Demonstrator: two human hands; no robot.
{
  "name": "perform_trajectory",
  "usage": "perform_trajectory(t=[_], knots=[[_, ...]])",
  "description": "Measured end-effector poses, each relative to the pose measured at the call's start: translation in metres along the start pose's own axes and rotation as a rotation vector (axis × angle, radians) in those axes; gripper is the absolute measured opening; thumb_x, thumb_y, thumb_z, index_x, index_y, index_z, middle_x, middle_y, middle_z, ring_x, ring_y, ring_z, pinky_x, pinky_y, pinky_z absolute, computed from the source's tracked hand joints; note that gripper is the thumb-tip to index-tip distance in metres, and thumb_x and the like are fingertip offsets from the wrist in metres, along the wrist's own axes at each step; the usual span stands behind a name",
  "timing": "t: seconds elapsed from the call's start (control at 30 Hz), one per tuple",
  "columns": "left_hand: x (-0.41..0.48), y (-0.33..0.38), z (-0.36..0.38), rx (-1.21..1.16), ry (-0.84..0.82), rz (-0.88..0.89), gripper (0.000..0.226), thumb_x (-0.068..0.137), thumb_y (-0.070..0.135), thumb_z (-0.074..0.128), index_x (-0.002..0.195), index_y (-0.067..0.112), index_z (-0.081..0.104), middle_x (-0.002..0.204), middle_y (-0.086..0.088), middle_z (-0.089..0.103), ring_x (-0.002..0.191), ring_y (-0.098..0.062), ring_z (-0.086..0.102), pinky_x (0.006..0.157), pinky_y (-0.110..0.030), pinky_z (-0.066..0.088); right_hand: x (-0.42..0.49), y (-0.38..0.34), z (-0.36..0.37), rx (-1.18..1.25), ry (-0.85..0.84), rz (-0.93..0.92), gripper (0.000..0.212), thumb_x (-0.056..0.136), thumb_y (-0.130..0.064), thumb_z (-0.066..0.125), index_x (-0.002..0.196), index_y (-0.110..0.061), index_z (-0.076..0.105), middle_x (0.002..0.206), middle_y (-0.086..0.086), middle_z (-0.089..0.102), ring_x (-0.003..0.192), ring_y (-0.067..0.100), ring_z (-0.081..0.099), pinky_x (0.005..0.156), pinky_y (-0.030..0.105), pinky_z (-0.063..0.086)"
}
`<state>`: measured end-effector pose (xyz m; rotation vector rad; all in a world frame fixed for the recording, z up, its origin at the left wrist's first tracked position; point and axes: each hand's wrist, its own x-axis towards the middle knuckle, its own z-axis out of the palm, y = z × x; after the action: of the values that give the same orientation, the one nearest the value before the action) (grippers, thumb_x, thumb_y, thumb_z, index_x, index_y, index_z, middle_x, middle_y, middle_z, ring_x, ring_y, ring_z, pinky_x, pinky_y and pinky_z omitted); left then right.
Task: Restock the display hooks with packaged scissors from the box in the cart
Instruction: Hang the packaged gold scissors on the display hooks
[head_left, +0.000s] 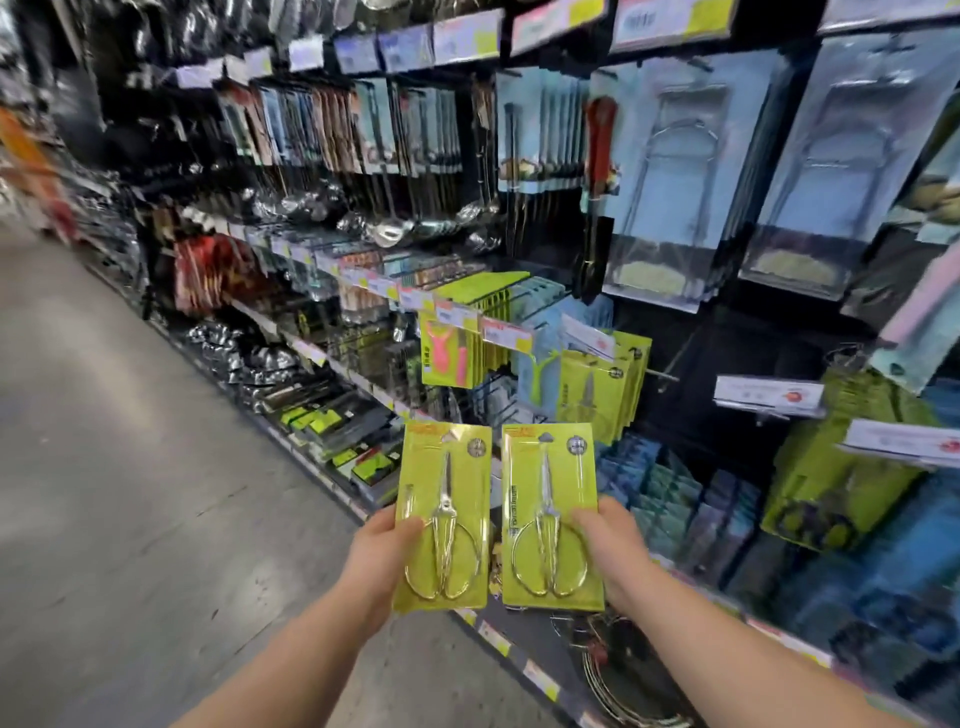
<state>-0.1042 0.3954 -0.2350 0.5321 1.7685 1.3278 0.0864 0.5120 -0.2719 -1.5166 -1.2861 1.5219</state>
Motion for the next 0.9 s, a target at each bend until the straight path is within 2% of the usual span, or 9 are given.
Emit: perform_trajectory(t=[0.1, 0.23, 0.3, 0.37, 0.4, 0.47, 0.53, 0.7, 0.9], knots=[[0.025, 0.006, 0.007, 0.018, -0.024, -0.027, 0.013, 0.095, 0.004, 0.051, 0.095, 0.009, 0.063, 0.084, -0.01, 0.07, 0.075, -0.024, 0.067, 0.059, -0.03, 0.052, 0.025, -0.012, 0.0, -0.025, 0.024, -0.02, 0.006, 0.086, -0.013, 0.052, 0.088, -0.008, 0.049, 0.092, 0.015, 0.054, 0.086, 0.024, 0.051, 0.078, 0.037, 0.043], [0.059, 0.019, 0.015, 0.026, -0.04, -0.034, 0.011, 0.095, 0.009, 0.053, 0.098, 0.009, 0.064, 0.09, -0.01, 0.071, 0.079, -0.024, 0.068, 0.06, -0.03, 0.051, 0.057, -0.017, 0.001, -0.022, 0.041, -0.024, 0.029, 0.08, -0.019, 0.052, 0.099, 0.003, 0.051, 0.108, 0.032, 0.057, 0.079, 0.024, 0.052, 0.082, 0.048, 0.049], [0.076, 0.024, 0.021, 0.046, -0.067, -0.043, 0.012, 0.095, 0.009, 0.053, 0.101, 0.006, 0.063, 0.092, -0.011, 0.071, 0.079, -0.024, 0.067, 0.061, -0.03, 0.051, 0.072, -0.018, -0.001, -0.027, 0.064, -0.011, 0.017, 0.082, -0.015, 0.052, 0.094, -0.004, 0.055, 0.104, 0.027, 0.061, 0.084, 0.03, 0.059, 0.081, 0.043, 0.049], [0.094, 0.028, 0.028, 0.069, -0.105, -0.05, 0.013, 0.095, 0.01, 0.053, 0.103, 0.005, 0.063, 0.093, -0.012, 0.071, 0.082, -0.026, 0.067, 0.063, -0.03, 0.051, 0.079, -0.026, 0.0, -0.018, 0.126, 0.008, 0.015, 0.081, -0.016, 0.053, 0.093, -0.01, 0.058, 0.099, 0.019, 0.064, 0.093, 0.036, 0.062, 0.087, 0.048, 0.052], [0.103, 0.031, 0.032, 0.084, -0.13, -0.051, 0.014, 0.095, 0.01, 0.053, 0.103, 0.004, 0.063, 0.094, -0.013, 0.071, 0.084, -0.026, 0.067, 0.063, -0.03, 0.052, 0.083, -0.031, 0.0, -0.015, 0.151, 0.006, 0.016, 0.081, -0.016, 0.053, 0.094, -0.008, 0.058, 0.094, 0.016, 0.064, 0.09, 0.035, 0.062, 0.084, 0.048, 0.053], [0.12, 0.037, 0.038, 0.122, -0.168, -0.053, 0.012, 0.094, 0.011, 0.054, 0.098, 0.007, 0.065, 0.093, -0.011, 0.071, 0.08, -0.024, 0.066, 0.055, -0.023, 0.052, 0.09, -0.038, 0.001, -0.03, 0.199, 0.005, 0.01, 0.086, -0.011, 0.052, 0.093, -0.005, 0.057, 0.085, 0.012, 0.062, 0.077, 0.025, 0.059, 0.068, 0.032, 0.05], [0.139, 0.043, 0.042, 0.139, -0.213, -0.047, 0.013, 0.095, 0.01, 0.052, 0.094, 0.011, 0.065, 0.091, -0.008, 0.071, 0.077, -0.022, 0.065, 0.051, -0.019, 0.052, 0.1, -0.043, 0.003, 0.004, 0.243, 0.009, 0.013, 0.088, -0.01, 0.053, 0.096, -0.006, 0.062, 0.09, 0.011, 0.067, 0.077, 0.022, 0.061, 0.064, 0.028, 0.047], [0.185, 0.058, 0.049, 0.185, -0.335, -0.056, 0.019, 0.095, 0.011, 0.052, 0.087, 0.02, 0.066, 0.089, -0.006, 0.073, 0.087, -0.028, 0.069, 0.079, -0.038, 0.056, 0.124, -0.047, 0.017, 0.098, 0.315, 0.032, 0.02, 0.083, -0.016, 0.063, 0.102, -0.012, 0.064, 0.097, 0.008, 0.071, 0.088, 0.026, 0.068, 0.085, 0.044, 0.054], [0.237, 0.054, 0.052, 0.213, -0.462, -0.067, 0.015, 0.092, 0.015, 0.057, 0.103, 0.011, 0.066, 0.102, -0.012, 0.072, 0.099, -0.033, 0.067, 0.094, -0.052, 0.051, 0.145, -0.043, 0.023, 0.075, 0.474, 0.052, 0.013, 0.083, -0.016, 0.058, 0.095, -0.014, 0.063, 0.095, 0.014, 0.071, 0.091, 0.035, 0.067, 0.087, 0.053, 0.053]])
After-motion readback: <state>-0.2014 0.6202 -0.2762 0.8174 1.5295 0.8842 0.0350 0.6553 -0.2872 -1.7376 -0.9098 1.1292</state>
